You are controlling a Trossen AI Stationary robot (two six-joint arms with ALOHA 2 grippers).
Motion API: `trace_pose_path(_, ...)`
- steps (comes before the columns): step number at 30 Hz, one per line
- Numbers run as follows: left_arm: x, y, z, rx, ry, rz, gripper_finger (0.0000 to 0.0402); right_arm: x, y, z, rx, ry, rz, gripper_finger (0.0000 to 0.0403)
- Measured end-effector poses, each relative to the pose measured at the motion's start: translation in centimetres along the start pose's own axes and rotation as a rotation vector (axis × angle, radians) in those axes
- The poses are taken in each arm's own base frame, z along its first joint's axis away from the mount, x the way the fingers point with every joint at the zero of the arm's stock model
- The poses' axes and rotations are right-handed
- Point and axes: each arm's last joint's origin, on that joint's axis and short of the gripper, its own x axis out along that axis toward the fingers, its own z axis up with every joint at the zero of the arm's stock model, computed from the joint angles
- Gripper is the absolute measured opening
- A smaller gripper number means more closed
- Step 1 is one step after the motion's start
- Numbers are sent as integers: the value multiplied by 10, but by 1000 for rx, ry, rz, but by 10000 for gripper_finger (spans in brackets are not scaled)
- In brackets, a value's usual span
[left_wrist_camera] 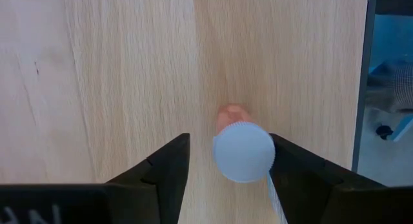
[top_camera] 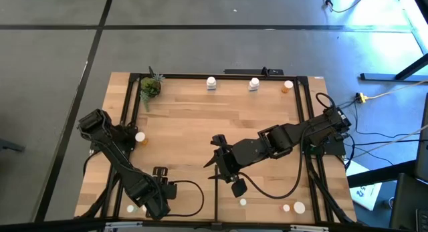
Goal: Pick and place medicine bottles onto shelf by color
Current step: Put the top left pink pill bottle on the shelf
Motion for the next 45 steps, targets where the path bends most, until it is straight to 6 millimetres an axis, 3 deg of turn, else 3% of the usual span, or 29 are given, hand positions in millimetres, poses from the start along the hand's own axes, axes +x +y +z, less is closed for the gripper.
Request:
trace_pose_path(17, 0, 0, 0, 1, -1, 0, 118, 0, 0, 0, 0, 1, 0, 173)
trace_pose_path(45, -13, -24, 3, 151, -152, -114, 116, 0, 0, -1, -1, 8, 1, 173)
